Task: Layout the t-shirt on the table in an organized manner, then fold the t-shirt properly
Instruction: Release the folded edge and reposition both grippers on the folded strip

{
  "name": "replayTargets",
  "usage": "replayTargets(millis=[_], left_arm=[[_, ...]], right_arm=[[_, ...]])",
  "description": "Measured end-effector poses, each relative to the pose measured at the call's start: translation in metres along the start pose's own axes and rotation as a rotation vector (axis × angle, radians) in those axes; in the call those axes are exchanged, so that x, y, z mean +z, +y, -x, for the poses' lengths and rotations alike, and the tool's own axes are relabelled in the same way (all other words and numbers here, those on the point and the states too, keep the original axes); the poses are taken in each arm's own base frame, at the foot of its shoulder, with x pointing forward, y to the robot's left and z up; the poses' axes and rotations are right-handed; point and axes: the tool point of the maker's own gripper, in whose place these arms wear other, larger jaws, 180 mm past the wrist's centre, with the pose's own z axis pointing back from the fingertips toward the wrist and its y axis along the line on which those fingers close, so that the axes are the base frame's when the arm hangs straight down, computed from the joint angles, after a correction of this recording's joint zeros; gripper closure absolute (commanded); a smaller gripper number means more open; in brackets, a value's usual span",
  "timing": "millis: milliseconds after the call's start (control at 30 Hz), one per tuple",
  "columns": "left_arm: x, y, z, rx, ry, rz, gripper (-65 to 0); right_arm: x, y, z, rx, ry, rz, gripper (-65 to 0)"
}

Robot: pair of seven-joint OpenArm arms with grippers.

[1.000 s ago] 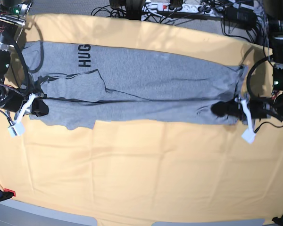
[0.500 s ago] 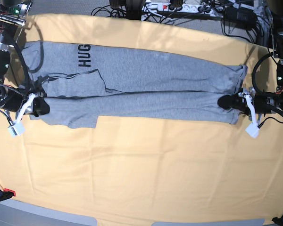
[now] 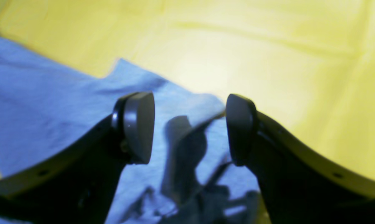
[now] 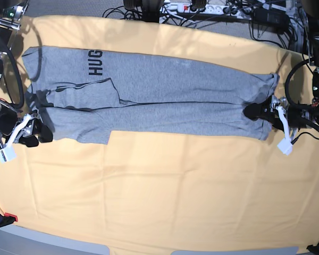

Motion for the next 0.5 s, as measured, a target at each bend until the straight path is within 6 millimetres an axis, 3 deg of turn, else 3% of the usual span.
replayTargets(millis=[133, 267, 333, 500], left_arm=[[0.000, 0.000, 0.000, 0.000, 0.000, 0.000, -48.8], [0.000, 0.000, 0.000, 0.000, -0.001, 0.000, -48.8], [0.000, 0.000, 0.000, 0.000, -0.001, 0.000, -48.8], [0.000, 0.000, 0.000, 0.000, 0.000, 0.000, -48.8]], right_arm=[[-0.009, 0.003, 0.001, -0.002, -0.023, 0.014, -37.9], [-0.032, 0.014, 0.029, -0.004, 0.064, 0.052, -37.9], [-0.036, 0.018, 0.034, -0.010, 0.072, 0.046, -37.9], [-0.032, -0.003, 0.039, -0.016, 0.110, 0.158, -37.9]])
